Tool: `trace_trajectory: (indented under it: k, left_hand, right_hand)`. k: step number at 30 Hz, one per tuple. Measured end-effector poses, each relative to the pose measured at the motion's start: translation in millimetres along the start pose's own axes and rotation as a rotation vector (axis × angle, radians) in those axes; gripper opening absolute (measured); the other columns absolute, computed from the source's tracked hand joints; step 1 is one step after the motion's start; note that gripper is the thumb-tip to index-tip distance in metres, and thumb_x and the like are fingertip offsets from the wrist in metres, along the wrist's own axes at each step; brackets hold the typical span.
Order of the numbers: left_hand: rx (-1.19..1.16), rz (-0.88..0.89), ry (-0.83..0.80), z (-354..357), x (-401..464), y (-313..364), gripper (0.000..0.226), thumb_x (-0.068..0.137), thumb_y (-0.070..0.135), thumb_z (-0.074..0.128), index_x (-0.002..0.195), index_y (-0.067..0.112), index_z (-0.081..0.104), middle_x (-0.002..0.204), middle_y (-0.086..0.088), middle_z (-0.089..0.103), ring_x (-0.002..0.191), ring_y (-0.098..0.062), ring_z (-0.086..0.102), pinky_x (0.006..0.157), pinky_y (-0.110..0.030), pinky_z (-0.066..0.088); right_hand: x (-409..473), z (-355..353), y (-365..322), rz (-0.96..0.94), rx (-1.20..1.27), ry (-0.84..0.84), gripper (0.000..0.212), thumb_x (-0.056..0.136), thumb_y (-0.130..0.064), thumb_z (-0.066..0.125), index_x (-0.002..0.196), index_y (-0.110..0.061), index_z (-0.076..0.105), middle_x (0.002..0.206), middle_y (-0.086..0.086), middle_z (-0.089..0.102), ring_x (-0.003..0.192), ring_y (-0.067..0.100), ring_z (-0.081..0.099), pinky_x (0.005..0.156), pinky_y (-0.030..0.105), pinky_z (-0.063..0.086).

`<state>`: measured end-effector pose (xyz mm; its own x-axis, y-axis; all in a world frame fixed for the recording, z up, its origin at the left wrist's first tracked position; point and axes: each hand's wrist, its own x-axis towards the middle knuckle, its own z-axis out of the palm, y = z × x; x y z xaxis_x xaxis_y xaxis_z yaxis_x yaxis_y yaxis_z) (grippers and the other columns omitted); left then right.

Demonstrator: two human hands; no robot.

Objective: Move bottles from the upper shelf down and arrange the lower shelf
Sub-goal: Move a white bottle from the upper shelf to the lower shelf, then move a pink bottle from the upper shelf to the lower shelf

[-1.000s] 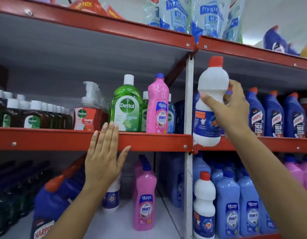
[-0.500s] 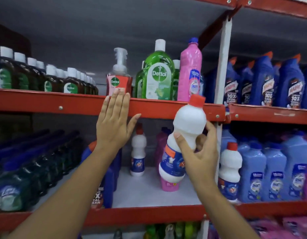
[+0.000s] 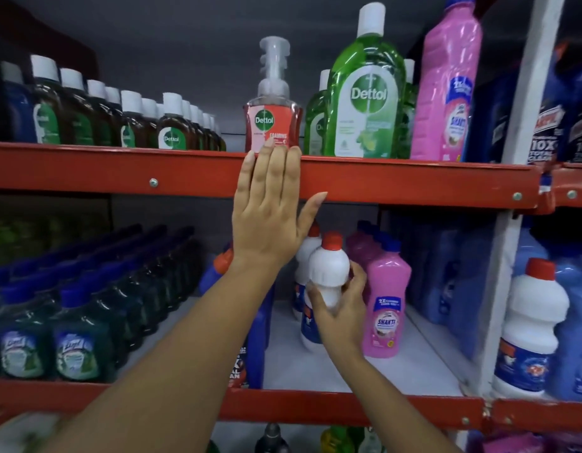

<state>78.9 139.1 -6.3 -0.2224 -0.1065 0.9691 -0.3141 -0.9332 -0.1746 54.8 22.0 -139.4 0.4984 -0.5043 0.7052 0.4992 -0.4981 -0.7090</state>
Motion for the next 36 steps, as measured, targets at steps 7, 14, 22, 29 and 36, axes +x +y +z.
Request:
trace_trajectory:
  k: [7, 14, 22, 29, 36]
  left_hand:
    - [0.011, -0.005, 0.024, 4.5, -1.1, -0.6, 0.061, 0.103, 0.048, 0.025, 0.135, 0.001, 0.046, 0.133, -0.018, 0.056, 0.129, -0.029, 0.04, 0.117, -0.039, 0.018]
    - [0.001, -0.013, 0.016, 5.3, -1.8, 0.0, 0.059, 0.102, 0.049, 0.027, 0.136, 0.003, 0.043, 0.134, -0.017, 0.056, 0.13, -0.029, 0.042, 0.116, -0.041, 0.024]
    - [-0.004, 0.012, -0.04, -1.3, -0.4, -4.4, 0.06, 0.103, 0.048, 0.029, 0.138, 0.001, 0.042, 0.137, -0.017, 0.053, 0.132, -0.031, 0.043, 0.117, -0.04, 0.02]
    - [0.0, 0.006, -0.13, -10.5, 0.1, -2.9, 0.061, 0.104, 0.047, 0.026, 0.142, 0.0, 0.035, 0.142, -0.021, 0.046, 0.136, -0.034, 0.037, 0.118, -0.043, 0.017]
    - [-0.005, -0.015, -0.165, -15.6, 1.2, 0.0, 0.061, 0.105, 0.044, 0.028, 0.144, -0.003, 0.029, 0.147, -0.026, 0.038, 0.14, -0.037, 0.029, 0.121, -0.043, 0.009]
  right_hand:
    - [7.2, 18.9, 18.5, 0.048, -0.081, -0.033, 0.064, 0.078, -0.023, 0.076, 0.13, -0.014, 0.04, 0.109, -0.01, 0.053, 0.092, 0.012, 0.053, 0.074, 0.026, 0.04]
    - [6.8, 19.8, 20.2, 0.057, -0.102, -0.086, 0.069, 0.078, -0.027, 0.076, 0.134, -0.017, 0.037, 0.115, -0.013, 0.05, 0.097, 0.01, 0.053, 0.077, 0.026, 0.042]
    - [-21.7, -16.5, 22.4, -0.141, -0.439, -0.345, 0.066, 0.099, -0.043, 0.033, 0.152, -0.017, 0.004, 0.16, -0.005, 0.007, 0.149, 0.017, 0.009, 0.12, 0.041, 0.02]
    - [-49.1, -110.0, 34.5, -0.388, -0.811, -0.242, 0.066, 0.099, -0.045, 0.029, 0.153, -0.015, 0.007, 0.162, 0.005, 0.007, 0.15, 0.014, -0.003, 0.121, 0.03, -0.003]
    - [-26.3, -211.2, 51.2, -0.286, -0.808, -0.026, 0.062, 0.097, -0.035, 0.036, 0.149, -0.005, 0.021, 0.156, 0.019, 0.026, 0.146, 0.03, 0.019, 0.118, 0.047, 0.021]
